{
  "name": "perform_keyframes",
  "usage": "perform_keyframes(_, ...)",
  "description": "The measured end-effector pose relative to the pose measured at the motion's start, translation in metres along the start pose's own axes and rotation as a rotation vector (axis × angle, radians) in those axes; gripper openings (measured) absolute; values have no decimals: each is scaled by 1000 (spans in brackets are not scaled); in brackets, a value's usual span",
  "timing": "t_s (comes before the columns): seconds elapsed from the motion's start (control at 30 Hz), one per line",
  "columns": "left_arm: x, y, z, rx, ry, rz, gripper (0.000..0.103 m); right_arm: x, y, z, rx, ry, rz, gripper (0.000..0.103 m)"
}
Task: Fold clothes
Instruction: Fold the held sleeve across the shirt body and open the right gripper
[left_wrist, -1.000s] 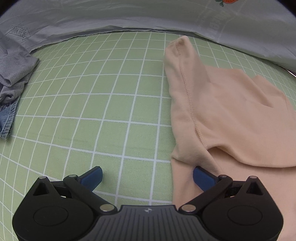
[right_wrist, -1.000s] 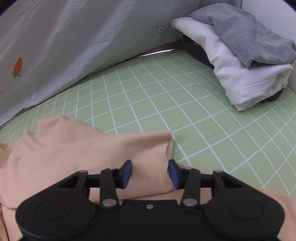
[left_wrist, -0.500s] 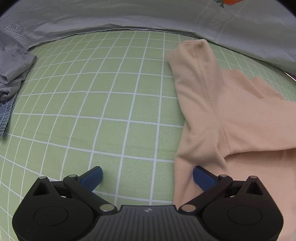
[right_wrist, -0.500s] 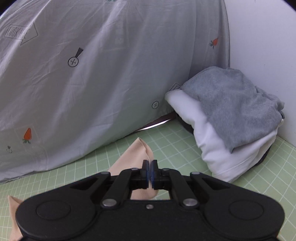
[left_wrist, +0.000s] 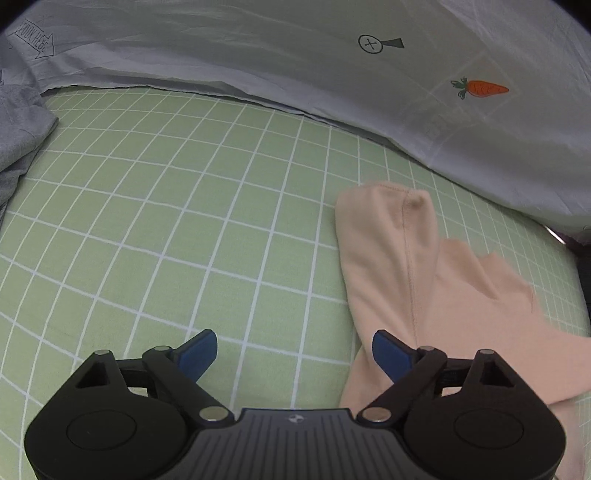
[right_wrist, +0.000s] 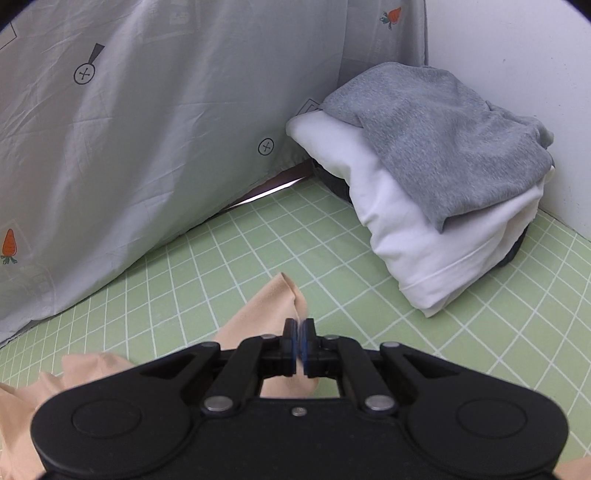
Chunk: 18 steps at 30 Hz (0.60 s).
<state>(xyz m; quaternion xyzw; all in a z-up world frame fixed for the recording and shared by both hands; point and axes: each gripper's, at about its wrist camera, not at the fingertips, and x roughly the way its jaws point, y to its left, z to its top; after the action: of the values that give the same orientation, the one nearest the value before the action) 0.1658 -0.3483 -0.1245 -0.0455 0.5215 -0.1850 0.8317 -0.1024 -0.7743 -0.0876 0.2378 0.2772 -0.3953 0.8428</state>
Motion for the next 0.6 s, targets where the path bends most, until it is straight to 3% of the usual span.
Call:
perform_keyframes(0.13, 29, -11, 30, -25, -4, -89, 73, 4, -4, -2, 21, 12, 6, 3)
perform_keyframes(0.3, 54, -19, 55, -28, 1, -132, 68, 11, -10, -2, 67, 35, 10, 3)
perform_keyframes(0.37, 58, -19, 63, -35, -7, -150, 62, 13, -12, -2, 81, 39, 15, 3)
perform_keyframes(0.4, 61, -20, 67, -33, -10, -159, 54, 14, -13, -2, 84, 41, 17, 3)
perform_keyframes(0.47, 66, -22, 75, -24, -14, -170, 25, 16, -14, -2, 92, 46, 19, 3)
perform_keyframes(0.5, 68, -23, 78, -20, -19, -170, 2, 17, -14, -2, 93, 47, 19, 3)
perform_keyframes(0.6, 66, -27, 87, 24, -64, -159, 0, 19, -14, -1, 87, 45, 11, 3)
